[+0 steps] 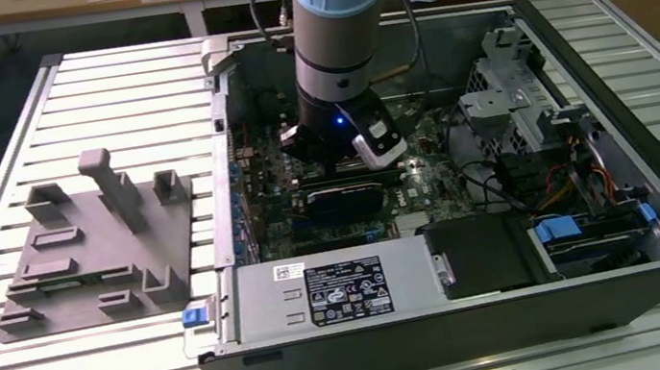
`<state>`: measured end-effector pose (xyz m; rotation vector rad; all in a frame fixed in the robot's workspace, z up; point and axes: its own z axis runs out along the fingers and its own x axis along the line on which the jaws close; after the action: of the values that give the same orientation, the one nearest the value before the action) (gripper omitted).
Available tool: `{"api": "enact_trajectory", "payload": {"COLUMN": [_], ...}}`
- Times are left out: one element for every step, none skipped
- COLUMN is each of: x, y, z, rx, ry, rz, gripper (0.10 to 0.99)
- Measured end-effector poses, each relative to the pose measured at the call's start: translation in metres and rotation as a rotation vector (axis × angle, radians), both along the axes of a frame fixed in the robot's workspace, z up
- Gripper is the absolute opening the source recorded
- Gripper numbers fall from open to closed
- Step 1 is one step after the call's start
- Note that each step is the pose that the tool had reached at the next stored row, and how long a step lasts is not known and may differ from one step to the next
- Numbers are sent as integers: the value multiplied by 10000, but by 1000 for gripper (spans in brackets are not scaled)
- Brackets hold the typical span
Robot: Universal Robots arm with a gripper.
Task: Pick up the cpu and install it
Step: 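Install the second cpu locking lever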
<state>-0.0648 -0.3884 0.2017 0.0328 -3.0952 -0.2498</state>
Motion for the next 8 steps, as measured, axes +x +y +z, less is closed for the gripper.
{"api": "enact_trajectory", "payload": {"x": [-1, -2, -4, -7, -10, -13, -17, -22], "y": [0, 0, 1, 0, 0, 0, 0, 0], "z": [-5, -11, -18, -25, -32, -39, -43, -45], "rx": [36, 65, 88, 103, 120, 136, 155, 175], "ry": [-1, -1, -1, -1, -1, 0, 0, 1], "rz": [0, 0, 0, 0, 0, 0, -1, -1], "gripper": [106, 106, 106, 106, 106, 106, 106, 106]}}
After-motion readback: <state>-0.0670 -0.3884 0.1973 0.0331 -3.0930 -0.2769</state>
